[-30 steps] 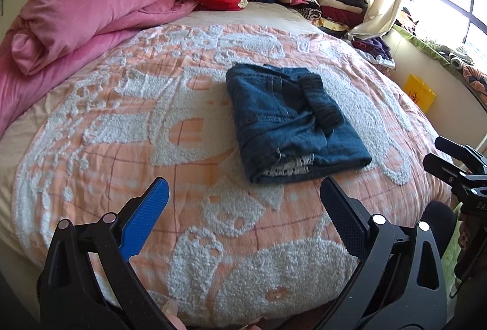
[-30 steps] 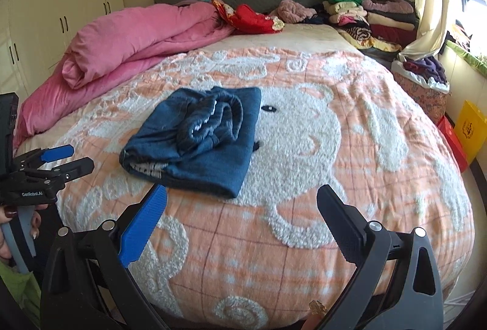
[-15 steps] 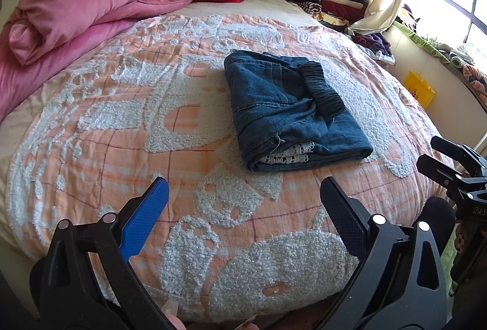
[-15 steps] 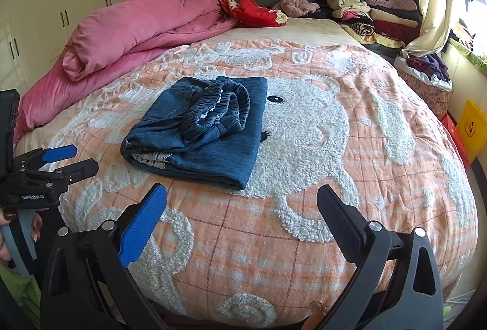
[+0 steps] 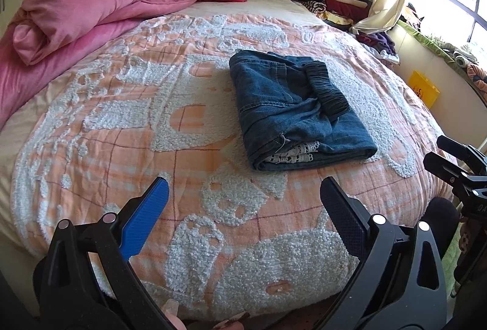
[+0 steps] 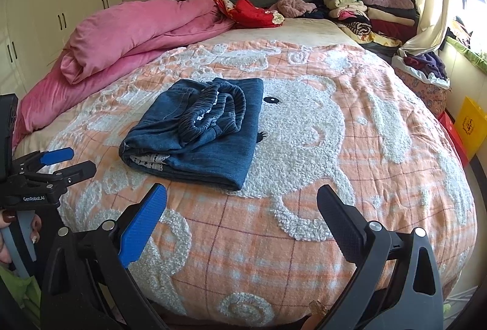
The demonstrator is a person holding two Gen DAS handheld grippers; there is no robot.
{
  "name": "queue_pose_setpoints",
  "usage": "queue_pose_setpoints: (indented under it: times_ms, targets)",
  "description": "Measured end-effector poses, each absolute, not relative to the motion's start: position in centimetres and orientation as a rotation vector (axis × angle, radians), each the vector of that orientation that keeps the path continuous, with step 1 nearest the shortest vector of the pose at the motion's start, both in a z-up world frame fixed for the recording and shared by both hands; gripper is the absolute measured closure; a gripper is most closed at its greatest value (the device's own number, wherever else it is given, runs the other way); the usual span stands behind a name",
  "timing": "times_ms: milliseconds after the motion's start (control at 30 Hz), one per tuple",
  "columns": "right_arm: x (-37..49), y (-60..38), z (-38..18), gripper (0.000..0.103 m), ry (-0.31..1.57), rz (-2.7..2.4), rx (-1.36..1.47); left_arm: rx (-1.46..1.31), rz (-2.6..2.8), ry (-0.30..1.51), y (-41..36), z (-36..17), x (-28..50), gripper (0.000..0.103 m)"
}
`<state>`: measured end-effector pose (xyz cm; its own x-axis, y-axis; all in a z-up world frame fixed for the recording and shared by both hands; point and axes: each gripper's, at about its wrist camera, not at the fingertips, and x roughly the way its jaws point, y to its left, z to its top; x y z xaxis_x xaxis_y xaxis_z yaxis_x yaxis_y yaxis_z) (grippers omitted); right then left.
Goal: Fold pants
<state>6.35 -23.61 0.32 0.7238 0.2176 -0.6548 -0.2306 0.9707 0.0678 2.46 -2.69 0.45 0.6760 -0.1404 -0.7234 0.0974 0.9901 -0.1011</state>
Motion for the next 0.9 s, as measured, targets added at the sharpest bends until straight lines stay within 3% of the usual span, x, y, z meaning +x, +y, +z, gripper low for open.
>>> queue_pose_setpoints:
  times_ms: [900]
  targets:
    - [6.33, -24.23, 0.24, 0.005, 0.721, 0.227, -0.003, -0.066, -0.122, 0.812, -2.61, 0.77, 2.3, 0.01]
